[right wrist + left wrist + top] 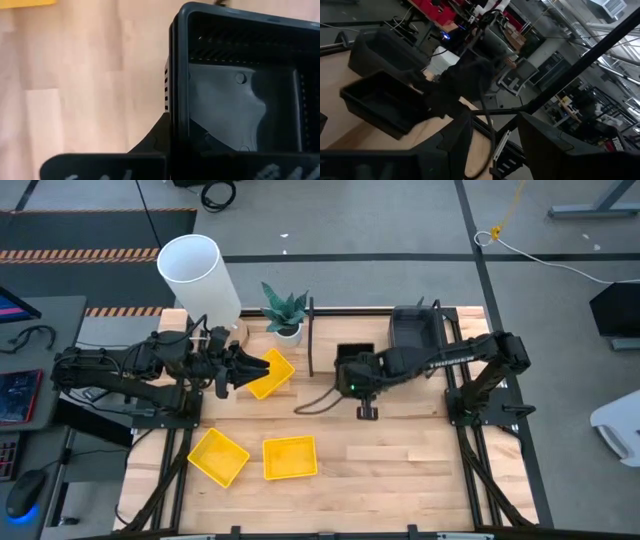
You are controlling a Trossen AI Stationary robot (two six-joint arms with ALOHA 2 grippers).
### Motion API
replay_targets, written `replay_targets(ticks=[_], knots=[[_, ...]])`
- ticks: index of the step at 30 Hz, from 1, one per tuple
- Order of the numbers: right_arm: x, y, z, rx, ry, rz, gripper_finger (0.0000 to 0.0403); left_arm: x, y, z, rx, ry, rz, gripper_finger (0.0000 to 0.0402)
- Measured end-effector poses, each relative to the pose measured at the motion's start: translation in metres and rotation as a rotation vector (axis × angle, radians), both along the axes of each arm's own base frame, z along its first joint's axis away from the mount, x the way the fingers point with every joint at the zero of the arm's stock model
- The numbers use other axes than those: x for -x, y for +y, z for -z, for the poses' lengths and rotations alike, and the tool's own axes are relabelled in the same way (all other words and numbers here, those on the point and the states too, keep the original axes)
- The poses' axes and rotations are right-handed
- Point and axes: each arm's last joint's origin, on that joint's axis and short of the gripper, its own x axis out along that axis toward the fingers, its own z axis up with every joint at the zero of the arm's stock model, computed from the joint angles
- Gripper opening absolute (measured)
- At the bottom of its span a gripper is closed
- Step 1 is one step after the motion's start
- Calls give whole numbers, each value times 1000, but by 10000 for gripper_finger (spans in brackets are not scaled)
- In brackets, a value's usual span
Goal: Stack baskets on shelf by color
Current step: Put the stacked black basket on the shelf, then stack the bottom right yellow basket on the top of the yellow basket
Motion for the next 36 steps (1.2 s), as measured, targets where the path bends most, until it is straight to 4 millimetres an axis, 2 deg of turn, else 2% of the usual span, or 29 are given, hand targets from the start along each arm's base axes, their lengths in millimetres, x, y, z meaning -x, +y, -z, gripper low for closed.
replay_targets(ticks=[6, 11, 15, 20, 30, 33, 36], knots=[[6, -40, 3, 15, 63, 54, 15, 2, 0, -1, 4, -9, 0, 172], [16, -69, 18, -7, 126, 74, 16, 2, 0, -1, 5, -8, 0, 172], [24, -84, 31, -29, 177, 61, 17, 2, 0, -1, 8, -9, 1, 172], [32, -93, 37, -32, 221, 80, 40, 2, 0, -1, 8, -9, 1, 172], [39, -94, 38, -18, 289, 99, 132, 2, 0, -1, 7, -9, 1, 172], [39, -94, 31, -20, 302, 103, 148, 2, 0, -1, 4, -4, 1, 172], [38, -92, 17, -26, 306, 128, 155, 2, 0, 6, -1, 61, 1, 172]])
